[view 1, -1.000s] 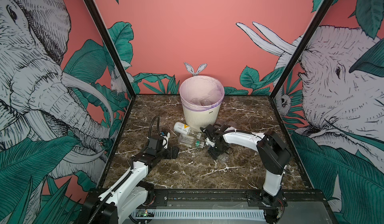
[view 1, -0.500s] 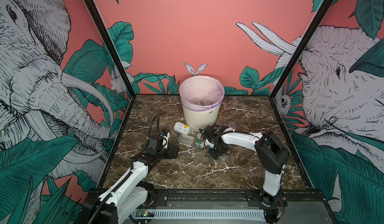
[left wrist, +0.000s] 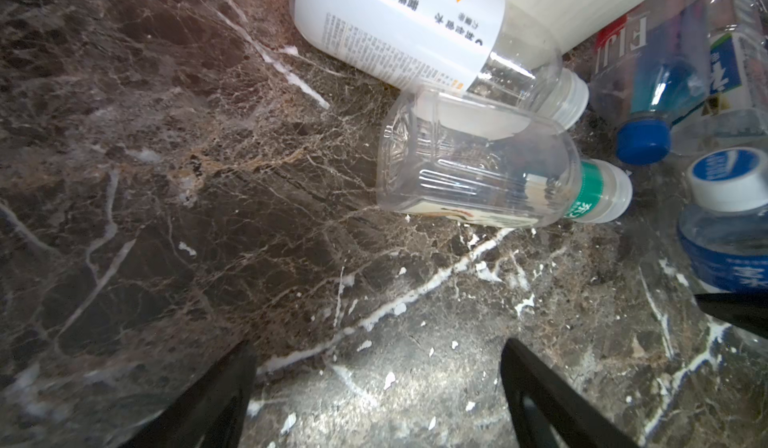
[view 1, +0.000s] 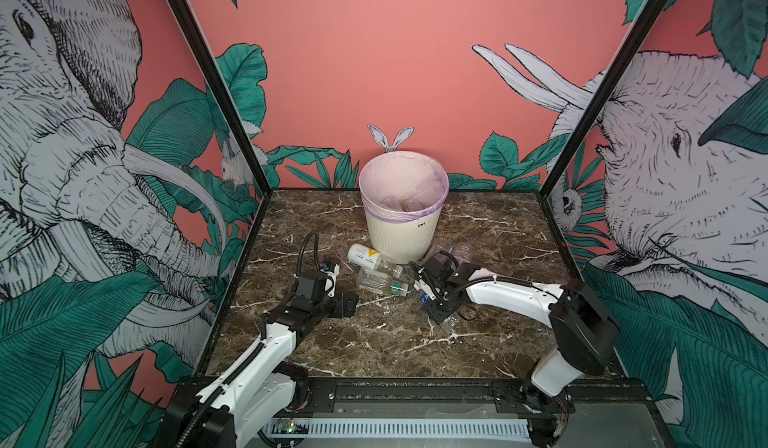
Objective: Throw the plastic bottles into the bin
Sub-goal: 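Lift the blue-labelled bottle with the right gripper and carry it over the bin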
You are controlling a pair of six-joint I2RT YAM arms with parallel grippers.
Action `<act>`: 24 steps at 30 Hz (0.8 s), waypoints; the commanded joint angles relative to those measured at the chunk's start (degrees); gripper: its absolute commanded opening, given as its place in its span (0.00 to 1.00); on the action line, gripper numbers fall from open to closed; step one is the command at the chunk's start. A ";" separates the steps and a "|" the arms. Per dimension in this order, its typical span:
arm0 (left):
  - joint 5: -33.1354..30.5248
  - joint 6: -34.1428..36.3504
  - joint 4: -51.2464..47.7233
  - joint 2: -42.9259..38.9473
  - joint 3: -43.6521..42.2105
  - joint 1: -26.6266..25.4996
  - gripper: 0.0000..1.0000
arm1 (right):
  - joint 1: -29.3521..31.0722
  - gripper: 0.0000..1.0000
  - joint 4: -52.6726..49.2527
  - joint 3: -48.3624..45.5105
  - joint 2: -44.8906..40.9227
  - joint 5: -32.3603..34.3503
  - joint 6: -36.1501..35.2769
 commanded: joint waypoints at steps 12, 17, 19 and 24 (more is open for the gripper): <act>-0.06 0.12 0.64 0.35 0.73 -0.36 0.93 | 0.34 0.45 17.94 -17.96 -27.44 4.10 9.45; -0.20 0.09 0.61 0.46 0.76 -0.35 0.93 | 0.42 0.45 17.87 -21.55 -39.48 6.77 9.71; -0.28 0.08 0.59 0.44 0.82 -0.36 0.93 | 0.42 0.45 17.33 -22.24 -43.81 8.06 9.54; -0.28 0.11 0.72 0.56 0.86 -0.36 0.93 | 0.40 0.45 15.10 -19.91 -50.02 11.81 8.93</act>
